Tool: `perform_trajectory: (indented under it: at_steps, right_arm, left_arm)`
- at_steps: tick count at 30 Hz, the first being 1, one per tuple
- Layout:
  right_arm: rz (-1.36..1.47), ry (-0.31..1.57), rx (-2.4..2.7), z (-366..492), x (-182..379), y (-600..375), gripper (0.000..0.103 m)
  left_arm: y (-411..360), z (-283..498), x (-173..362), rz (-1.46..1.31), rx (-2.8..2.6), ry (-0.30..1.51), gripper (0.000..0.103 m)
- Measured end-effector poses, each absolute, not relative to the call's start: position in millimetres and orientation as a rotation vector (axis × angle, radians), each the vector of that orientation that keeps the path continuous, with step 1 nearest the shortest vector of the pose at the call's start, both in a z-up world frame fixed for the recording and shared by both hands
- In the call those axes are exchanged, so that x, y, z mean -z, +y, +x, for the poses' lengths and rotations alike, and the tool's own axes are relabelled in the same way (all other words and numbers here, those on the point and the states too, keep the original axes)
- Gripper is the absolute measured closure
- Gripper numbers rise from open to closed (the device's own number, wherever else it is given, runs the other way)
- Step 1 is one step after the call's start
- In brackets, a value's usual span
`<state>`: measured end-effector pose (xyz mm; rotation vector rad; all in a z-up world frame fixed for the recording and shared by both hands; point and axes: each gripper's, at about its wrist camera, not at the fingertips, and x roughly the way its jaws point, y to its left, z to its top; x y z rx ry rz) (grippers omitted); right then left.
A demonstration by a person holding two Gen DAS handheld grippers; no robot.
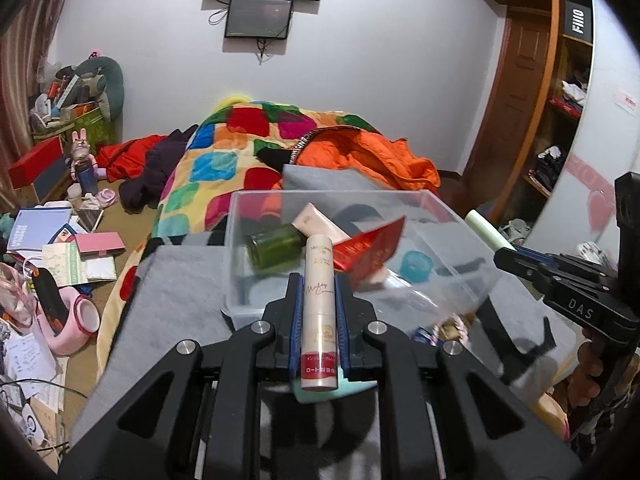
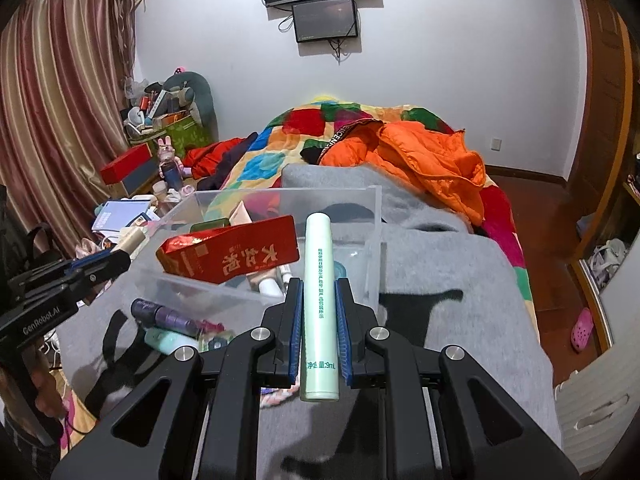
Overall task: Organize objects
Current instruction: 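Carry the pale green tube and beige stick into the clear box and open both grippers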
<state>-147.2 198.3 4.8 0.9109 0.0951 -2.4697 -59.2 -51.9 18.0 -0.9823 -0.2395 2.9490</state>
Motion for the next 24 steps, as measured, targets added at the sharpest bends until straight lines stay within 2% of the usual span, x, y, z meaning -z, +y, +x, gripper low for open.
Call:
perform_trajectory:
  at_steps: [24]
  right_arm:
    - [1.068,0.149,2.414,-216,20,150,0.089]
  left_arm:
    - [-73,-141,8,-1.197,-2.878,-0.289,0.089]
